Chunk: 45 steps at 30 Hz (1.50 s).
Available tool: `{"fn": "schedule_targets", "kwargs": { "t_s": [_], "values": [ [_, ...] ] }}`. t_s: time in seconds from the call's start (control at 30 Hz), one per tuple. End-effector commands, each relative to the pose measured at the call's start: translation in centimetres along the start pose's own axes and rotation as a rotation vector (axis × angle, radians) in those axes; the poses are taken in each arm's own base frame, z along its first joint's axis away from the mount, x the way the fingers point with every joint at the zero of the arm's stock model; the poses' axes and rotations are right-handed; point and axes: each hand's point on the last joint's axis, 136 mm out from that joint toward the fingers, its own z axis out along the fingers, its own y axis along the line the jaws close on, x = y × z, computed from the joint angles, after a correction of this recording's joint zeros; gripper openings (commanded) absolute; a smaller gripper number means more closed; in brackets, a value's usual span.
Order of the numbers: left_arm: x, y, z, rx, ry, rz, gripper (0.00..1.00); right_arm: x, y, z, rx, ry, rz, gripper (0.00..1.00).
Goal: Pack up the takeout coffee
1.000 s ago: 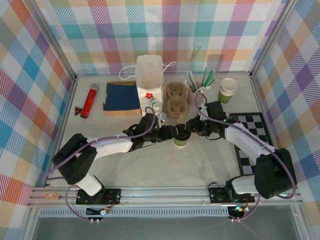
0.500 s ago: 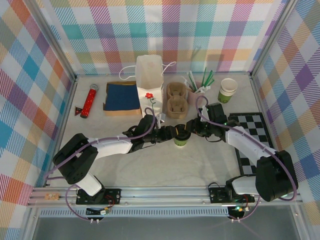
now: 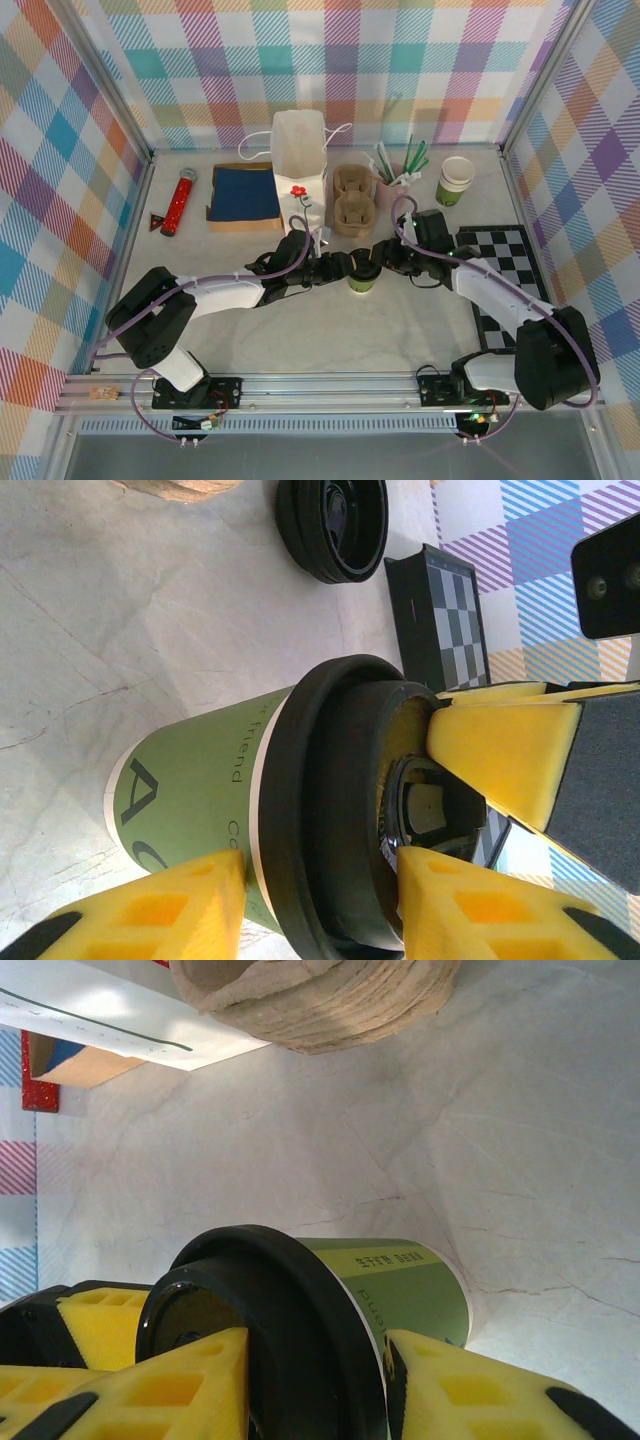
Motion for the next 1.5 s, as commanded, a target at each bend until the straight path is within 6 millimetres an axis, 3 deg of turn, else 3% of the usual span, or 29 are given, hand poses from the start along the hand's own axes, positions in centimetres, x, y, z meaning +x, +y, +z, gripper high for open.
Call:
{"fn": "schedule_targets", "kwargs": {
  "t_s": [0.0,0.37,0.9,1.03,1.23,1.47],
  "values": [
    [4.0,6.5,0.1,-0.210,0.117,-0.050,0.43,8.7,-11.4,-1.0,0.472,0.237,0.138,0.37],
    [1.6,4.9,0.4,-0.190,0.107,-0.007,0.44,9.2,-8.2,-1.7,0.384,0.218,0.087,0.36],
    [-1.9,2.5,3.3,-0.165,0.142,0.066,0.44,9.5,-7.1,-3.3,0.354,0.179,0.098,0.37],
    [-2.6,1.8,3.1,-0.163,0.139,0.083,0.46,9.3,-7.1,-3.5,0.364,0.167,0.090,0.38],
    [-3.8,0.8,2.0,-0.156,0.119,0.097,0.61,8.0,-5.9,-4.0,0.346,0.148,0.064,0.45],
    [-6.7,-3.8,0.2,-0.105,0.068,0.160,0.67,6.0,-3.6,-4.6,0.304,0.119,0.027,0.48]
  ]
}}
